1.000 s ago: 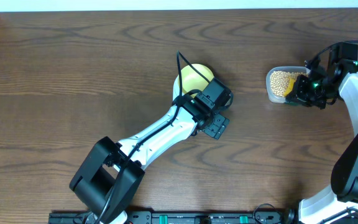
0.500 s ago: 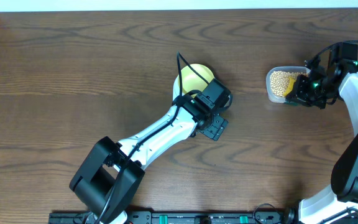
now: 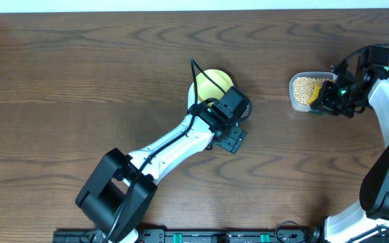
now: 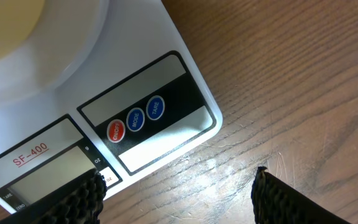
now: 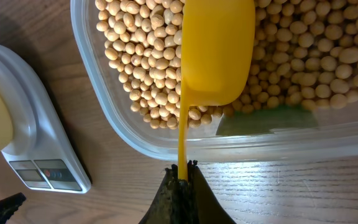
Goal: Scoop item into bowl and weigh 50g on scale
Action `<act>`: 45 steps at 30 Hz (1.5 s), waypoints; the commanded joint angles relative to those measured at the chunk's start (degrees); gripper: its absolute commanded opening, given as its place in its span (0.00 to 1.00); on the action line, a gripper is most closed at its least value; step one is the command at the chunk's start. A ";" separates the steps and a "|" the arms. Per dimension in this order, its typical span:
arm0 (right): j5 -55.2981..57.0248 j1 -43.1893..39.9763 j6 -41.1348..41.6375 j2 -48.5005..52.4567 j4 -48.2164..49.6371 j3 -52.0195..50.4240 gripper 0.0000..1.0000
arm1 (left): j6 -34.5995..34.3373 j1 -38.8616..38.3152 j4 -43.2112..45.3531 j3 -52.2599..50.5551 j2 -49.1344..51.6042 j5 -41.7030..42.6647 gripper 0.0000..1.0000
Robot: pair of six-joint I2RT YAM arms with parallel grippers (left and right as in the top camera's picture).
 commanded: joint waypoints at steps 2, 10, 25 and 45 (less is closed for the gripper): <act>-1.20 -0.22 -0.94 0.79 0.37 0.66 0.01 | -1.40 0.13 -0.22 0.02 -0.55 -0.48 0.78; -1.20 -0.22 -0.92 0.79 1.03 0.66 0.01 | -1.97 0.13 0.61 0.11 -0.52 1.03 0.78; -1.42 -0.22 -0.72 0.79 1.40 0.70 0.01 | -1.44 0.09 2.84 -0.20 3.91 0.48 0.78; -2.29 -0.22 -0.74 0.74 0.55 1.01 0.01 | 0.92 0.09 5.66 -0.50 7.21 -0.76 0.78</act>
